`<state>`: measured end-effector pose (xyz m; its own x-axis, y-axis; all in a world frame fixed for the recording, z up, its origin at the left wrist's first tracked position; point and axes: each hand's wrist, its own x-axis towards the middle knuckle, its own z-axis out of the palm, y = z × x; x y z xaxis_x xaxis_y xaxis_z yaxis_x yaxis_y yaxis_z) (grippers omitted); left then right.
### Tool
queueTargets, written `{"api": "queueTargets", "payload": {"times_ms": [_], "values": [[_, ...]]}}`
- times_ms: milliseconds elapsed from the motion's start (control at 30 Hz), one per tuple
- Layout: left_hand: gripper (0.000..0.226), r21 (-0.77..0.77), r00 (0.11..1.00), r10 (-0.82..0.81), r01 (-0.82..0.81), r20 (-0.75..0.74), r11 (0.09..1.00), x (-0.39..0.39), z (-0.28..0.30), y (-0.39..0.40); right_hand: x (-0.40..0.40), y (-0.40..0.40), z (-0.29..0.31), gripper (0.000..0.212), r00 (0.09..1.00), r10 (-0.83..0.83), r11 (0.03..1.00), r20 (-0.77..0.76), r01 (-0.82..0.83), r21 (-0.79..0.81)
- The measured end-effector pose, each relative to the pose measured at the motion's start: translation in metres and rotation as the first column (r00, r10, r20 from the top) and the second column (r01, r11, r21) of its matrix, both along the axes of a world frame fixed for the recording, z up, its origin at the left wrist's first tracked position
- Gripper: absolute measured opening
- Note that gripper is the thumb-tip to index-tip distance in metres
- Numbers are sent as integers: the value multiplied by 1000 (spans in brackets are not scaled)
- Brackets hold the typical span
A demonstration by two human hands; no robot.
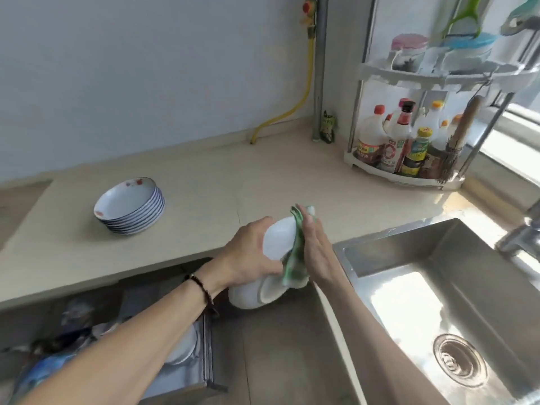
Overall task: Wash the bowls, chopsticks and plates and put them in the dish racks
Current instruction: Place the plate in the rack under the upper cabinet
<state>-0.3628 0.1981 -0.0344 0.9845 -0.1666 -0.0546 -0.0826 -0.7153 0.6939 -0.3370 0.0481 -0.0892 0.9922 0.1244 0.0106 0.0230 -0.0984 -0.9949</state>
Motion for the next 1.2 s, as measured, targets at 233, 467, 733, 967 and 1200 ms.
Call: {"api": "queueTargets", "payload": {"times_ms": [233,467,733,967,1200], "values": [[45,148,997,-81,80,1,986,-75,-13,142,-31,131,-26,54,723,137,965,-677,59,257],[32,371,993,-83,108,-82,923,-132,-49,289,-66,257,-64,30,580,76,994,-811,24,110],[80,-105,807,422,-503,-413,858,-192,-125,404,-104,366,-98,19,651,-63,995,-756,103,5],[29,-275,397,564,-916,-724,293,-206,-219,452,-122,436,-188,21,669,-7,997,-743,-49,-54],[42,-199,296,588,-954,-752,226,-228,-322,513,-143,487,-310,11,632,26,883,-774,-377,-278]]}}
